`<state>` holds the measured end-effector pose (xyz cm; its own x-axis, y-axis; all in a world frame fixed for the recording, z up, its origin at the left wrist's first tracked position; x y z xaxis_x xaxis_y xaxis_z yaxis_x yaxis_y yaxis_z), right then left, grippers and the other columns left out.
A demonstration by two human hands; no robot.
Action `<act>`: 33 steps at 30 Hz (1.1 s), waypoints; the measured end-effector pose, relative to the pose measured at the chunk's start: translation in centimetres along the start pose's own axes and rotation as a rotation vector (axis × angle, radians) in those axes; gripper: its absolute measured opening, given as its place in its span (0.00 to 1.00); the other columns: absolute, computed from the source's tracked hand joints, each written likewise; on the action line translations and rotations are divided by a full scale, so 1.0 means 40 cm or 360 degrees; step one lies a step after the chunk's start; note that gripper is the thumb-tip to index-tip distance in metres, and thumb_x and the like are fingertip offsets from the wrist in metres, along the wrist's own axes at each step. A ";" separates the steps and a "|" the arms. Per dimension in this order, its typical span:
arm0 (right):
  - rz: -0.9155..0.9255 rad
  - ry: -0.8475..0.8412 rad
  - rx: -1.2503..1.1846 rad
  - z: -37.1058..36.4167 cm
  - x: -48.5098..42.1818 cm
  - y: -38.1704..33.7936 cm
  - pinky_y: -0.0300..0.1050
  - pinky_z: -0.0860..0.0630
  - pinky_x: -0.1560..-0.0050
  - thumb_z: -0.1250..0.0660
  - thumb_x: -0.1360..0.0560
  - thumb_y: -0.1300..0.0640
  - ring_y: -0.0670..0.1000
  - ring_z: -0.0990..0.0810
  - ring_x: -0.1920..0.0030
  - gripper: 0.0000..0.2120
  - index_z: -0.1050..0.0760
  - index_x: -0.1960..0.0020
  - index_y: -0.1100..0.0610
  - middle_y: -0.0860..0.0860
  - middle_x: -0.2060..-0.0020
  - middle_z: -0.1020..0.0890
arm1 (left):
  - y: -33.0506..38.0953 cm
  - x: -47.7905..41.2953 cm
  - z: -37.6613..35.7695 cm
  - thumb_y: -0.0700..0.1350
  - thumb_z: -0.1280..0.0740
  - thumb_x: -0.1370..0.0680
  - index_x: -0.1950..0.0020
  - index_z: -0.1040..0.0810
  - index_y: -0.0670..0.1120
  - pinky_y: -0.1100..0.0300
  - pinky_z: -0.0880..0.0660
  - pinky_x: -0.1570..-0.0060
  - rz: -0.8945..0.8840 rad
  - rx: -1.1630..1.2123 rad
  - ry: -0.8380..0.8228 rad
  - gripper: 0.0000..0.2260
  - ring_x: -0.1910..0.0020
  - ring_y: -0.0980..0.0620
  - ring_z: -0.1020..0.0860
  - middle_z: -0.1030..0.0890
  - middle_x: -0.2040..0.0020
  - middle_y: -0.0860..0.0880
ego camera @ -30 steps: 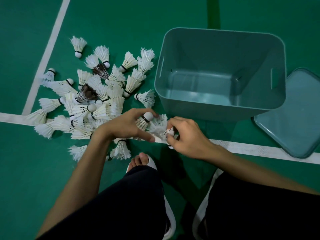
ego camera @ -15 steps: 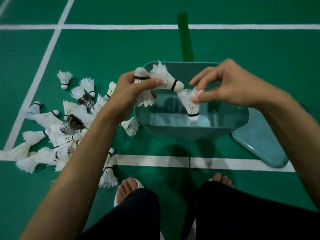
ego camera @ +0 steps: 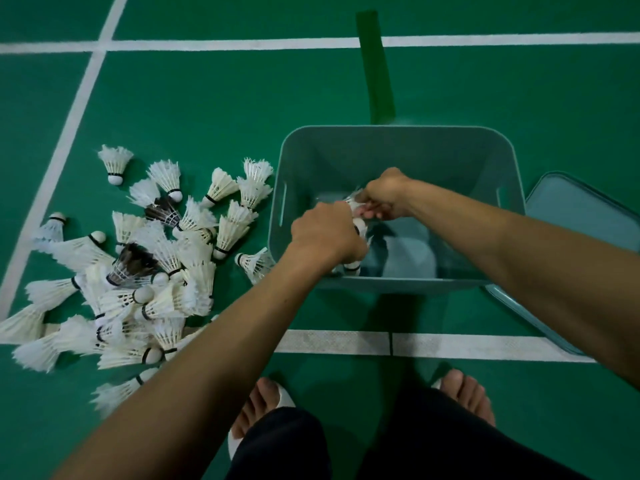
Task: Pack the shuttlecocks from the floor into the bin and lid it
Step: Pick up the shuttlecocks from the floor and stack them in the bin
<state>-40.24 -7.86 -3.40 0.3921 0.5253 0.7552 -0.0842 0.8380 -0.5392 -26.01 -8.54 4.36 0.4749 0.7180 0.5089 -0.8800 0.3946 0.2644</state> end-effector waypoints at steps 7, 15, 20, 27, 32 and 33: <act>0.0065 0.0134 -0.0223 -0.085 -0.101 -0.008 0.36 0.37 0.80 0.28 0.22 0.61 0.49 0.28 0.78 0.10 0.22 0.61 0.61 0.56 0.71 0.20 | -0.052 -0.061 -0.101 0.52 0.22 0.31 0.48 0.27 0.46 0.55 0.27 0.55 0.0058 0.0091 -0.0381 0.20 0.53 0.44 0.23 0.21 0.46 0.44; 0.0393 0.0216 0.0109 0.018 -0.044 -0.044 0.43 0.24 0.70 0.29 0.25 0.59 0.52 0.21 0.66 0.04 0.19 0.56 0.61 0.57 0.60 0.13 | -0.064 -0.125 -0.097 0.52 0.19 0.31 0.40 0.21 0.41 0.60 0.26 0.63 0.0170 0.0588 -0.0430 0.25 0.61 0.48 0.21 0.18 0.49 0.45; 0.0957 -0.0452 0.0607 0.021 0.131 -0.058 0.49 0.18 0.51 0.34 0.27 0.72 0.51 0.17 0.53 0.14 0.16 0.46 0.61 0.57 0.51 0.13 | -0.078 -0.138 -0.047 0.46 0.19 0.31 0.45 0.19 0.38 0.61 0.29 0.71 0.0279 0.0753 -0.0303 0.20 0.69 0.50 0.23 0.18 0.58 0.44; 0.1263 -0.0160 0.1326 -0.032 0.153 -0.031 0.43 0.28 0.63 0.21 0.31 0.54 0.42 0.23 0.67 0.05 0.15 0.57 0.51 0.39 0.71 0.20 | -0.059 -0.084 -0.070 0.39 0.19 0.33 0.50 0.18 0.40 0.62 0.27 0.69 0.0184 0.0847 -0.0438 0.15 0.67 0.49 0.23 0.19 0.60 0.45; 0.0897 0.0335 0.1315 0.065 0.079 -0.005 0.45 0.25 0.57 0.23 0.31 0.51 0.56 0.17 0.55 0.05 0.13 0.56 0.50 0.47 0.65 0.17 | -0.046 -0.060 -0.092 0.40 0.22 0.28 0.52 0.26 0.40 0.55 0.25 0.58 0.0145 0.0611 -0.0649 0.14 0.58 0.45 0.22 0.21 0.56 0.41; 0.0805 0.0400 0.1185 0.089 0.065 0.001 0.46 0.23 0.57 0.22 0.31 0.50 0.55 0.16 0.54 0.06 0.12 0.55 0.51 0.49 0.61 0.14 | -0.049 -0.062 -0.089 0.39 0.24 0.26 0.50 0.28 0.40 0.55 0.25 0.61 0.0149 0.0536 -0.0637 0.13 0.61 0.46 0.23 0.22 0.59 0.42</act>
<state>-42.49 -5.93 -0.15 0.3278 0.8790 0.3463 -0.8303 0.4429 -0.3383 -25.44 -9.06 -0.32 0.4105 0.4402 0.7986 -0.9045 0.0857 0.4177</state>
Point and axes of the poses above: each hand's wrist, its own x-axis away from the middle knuckle, its own z-axis out of the back of the hand, y = z × x, the point moved 8 cm from there along -x, towards the middle knuckle
